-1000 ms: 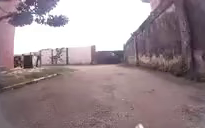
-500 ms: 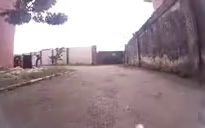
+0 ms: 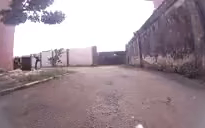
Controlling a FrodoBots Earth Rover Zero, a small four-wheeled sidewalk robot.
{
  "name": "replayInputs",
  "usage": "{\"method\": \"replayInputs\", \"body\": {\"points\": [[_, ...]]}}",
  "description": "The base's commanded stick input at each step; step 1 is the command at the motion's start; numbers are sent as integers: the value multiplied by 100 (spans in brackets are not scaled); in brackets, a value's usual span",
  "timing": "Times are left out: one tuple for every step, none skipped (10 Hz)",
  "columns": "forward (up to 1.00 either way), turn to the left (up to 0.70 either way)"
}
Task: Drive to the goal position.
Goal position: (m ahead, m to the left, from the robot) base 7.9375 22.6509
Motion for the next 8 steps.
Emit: {"method": "replayInputs", "body": {"points": [[50, 0], [50, 0], [50, 0], [50, 0], [50, 0], [50, 0], [50, 0], [50, 0]]}}
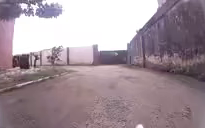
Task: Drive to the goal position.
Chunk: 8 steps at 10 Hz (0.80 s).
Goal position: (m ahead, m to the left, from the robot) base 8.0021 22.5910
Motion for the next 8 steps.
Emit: {"method": "replayInputs", "body": {"points": [[50, 0], [50, 0], [50, 0], [50, 0], [50, 0], [50, 0], [50, 0], [50, 0]]}}
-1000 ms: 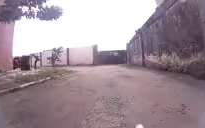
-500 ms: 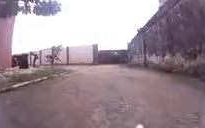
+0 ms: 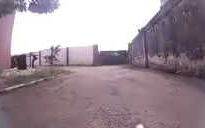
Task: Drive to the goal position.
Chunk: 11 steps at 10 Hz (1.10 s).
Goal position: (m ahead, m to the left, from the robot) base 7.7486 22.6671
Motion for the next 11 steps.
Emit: {"method": "replayInputs", "body": {"points": [[50, 0], [50, 0], [50, 0], [50, 0], [50, 0], [50, 0], [50, 0], [50, 0], [50, 0], [50, 0], [50, 0]]}}
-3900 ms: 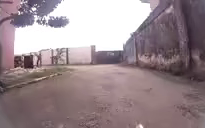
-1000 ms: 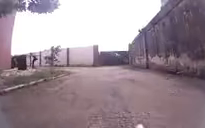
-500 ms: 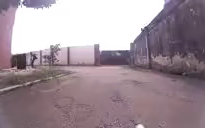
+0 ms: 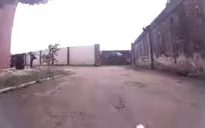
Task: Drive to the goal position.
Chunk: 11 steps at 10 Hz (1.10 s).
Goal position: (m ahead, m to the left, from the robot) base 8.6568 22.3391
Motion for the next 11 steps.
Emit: {"method": "replayInputs", "body": {"points": [[50, 0], [50, 0], [50, 0], [50, 0], [50, 0], [50, 0], [50, 0], [50, 0], [50, 0], [50, 0], [50, 0]]}}
